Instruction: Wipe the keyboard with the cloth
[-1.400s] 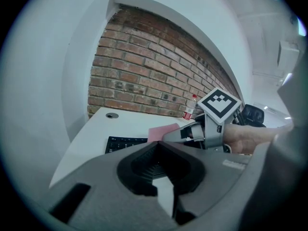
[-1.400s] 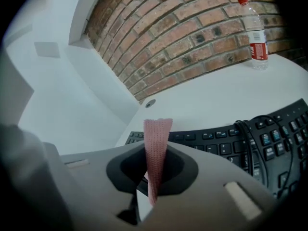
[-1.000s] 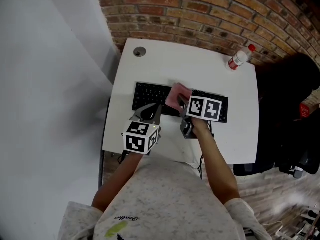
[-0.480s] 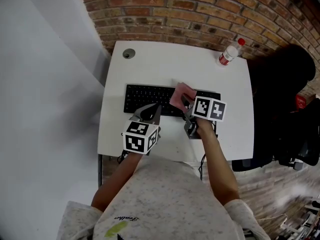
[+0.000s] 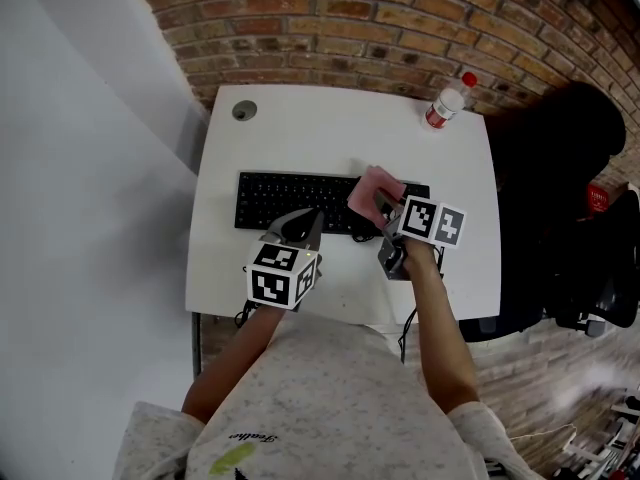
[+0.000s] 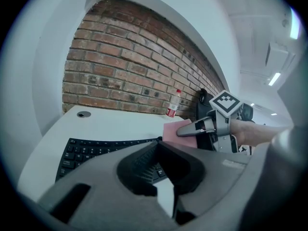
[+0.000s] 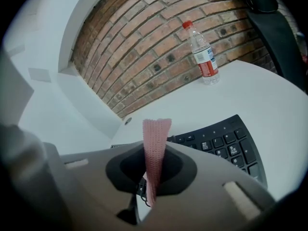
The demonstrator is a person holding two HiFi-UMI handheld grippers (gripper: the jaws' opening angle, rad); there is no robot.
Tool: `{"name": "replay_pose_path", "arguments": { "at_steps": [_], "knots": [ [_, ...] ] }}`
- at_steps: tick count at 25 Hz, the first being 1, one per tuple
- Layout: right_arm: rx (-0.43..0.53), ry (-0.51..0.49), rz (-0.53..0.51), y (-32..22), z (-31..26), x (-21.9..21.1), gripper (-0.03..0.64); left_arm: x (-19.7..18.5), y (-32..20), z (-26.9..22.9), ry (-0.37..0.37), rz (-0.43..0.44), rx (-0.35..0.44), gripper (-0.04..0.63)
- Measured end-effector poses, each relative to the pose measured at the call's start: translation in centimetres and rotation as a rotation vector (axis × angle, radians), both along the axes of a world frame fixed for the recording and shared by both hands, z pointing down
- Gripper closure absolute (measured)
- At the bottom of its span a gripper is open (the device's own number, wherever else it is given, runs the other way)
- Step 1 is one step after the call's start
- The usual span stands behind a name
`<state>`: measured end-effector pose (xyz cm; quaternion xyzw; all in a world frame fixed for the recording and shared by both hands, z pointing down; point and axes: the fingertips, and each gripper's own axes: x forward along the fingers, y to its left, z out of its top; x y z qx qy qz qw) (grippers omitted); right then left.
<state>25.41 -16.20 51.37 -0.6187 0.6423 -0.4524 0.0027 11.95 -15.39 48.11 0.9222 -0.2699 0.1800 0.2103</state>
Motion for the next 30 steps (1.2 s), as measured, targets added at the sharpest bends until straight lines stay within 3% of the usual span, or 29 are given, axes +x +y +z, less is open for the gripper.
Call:
{"name": "replay_pose_path", "arguments": {
  "at_steps": [15, 30],
  "knots": [
    [0.027, -0.044, 0.028, 1.1, 0.6, 4.7, 0.594, 2.6, 0.5, 0.4, -0.008, -0.040, 0.006, 0.600],
    [-0.008, -0.053, 0.021, 2.8, 2.4, 8.4, 0.594, 3.2, 1.5, 0.9, -0.035, -0.112, 0.006, 0.600]
  ]
}}
